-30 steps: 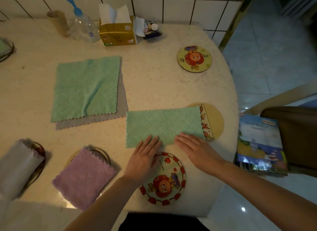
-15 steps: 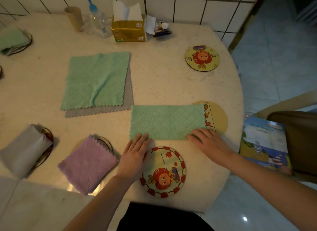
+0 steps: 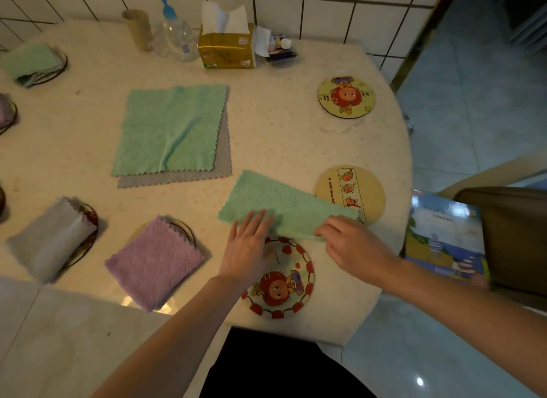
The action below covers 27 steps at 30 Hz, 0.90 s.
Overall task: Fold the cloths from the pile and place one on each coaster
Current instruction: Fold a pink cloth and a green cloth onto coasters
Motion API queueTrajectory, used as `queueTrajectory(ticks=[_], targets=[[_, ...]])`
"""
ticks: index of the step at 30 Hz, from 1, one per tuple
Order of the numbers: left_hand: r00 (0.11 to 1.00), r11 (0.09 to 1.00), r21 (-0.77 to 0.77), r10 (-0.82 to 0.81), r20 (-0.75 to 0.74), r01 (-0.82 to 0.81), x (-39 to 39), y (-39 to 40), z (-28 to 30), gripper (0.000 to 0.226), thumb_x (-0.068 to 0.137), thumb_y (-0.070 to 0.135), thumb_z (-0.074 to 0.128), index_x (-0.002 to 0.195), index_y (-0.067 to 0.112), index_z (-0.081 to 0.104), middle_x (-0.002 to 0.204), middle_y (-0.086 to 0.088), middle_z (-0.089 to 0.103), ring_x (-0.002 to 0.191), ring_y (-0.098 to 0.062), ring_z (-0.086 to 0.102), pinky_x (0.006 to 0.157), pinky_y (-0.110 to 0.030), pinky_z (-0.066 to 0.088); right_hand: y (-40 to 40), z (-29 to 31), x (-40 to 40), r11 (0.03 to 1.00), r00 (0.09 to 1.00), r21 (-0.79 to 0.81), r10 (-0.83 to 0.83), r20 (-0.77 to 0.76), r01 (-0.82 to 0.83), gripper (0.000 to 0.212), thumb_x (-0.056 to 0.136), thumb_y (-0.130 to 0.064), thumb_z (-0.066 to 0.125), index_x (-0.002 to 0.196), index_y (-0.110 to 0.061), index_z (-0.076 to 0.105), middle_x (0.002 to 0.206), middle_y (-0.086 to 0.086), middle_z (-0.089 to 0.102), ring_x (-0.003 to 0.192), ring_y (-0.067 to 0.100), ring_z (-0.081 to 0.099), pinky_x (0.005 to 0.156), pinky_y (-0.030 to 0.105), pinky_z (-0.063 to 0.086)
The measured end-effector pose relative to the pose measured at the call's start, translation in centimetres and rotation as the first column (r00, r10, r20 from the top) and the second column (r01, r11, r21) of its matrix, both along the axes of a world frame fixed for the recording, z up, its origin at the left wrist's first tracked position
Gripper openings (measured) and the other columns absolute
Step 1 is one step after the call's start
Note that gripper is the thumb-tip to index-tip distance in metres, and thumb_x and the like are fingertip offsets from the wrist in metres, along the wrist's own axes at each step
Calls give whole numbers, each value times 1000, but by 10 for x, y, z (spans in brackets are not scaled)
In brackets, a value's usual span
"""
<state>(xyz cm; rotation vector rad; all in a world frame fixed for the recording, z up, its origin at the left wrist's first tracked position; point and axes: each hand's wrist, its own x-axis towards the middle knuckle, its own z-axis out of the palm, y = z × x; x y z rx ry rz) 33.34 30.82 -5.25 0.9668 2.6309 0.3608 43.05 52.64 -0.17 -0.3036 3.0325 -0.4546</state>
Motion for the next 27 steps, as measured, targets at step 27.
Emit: queueTrajectory(ticks=[27], targets=[[647, 761, 291, 213, 732, -580, 38, -30, 5, 23, 94, 28, 57, 85, 11, 70, 82, 8, 65, 75, -4, 58, 66, -22, 45, 6, -44, -15, 943, 933, -323, 182, 309, -78, 29, 89, -28, 59, 118, -26, 59, 102, -5, 67, 90, 8, 61, 73, 24, 47]])
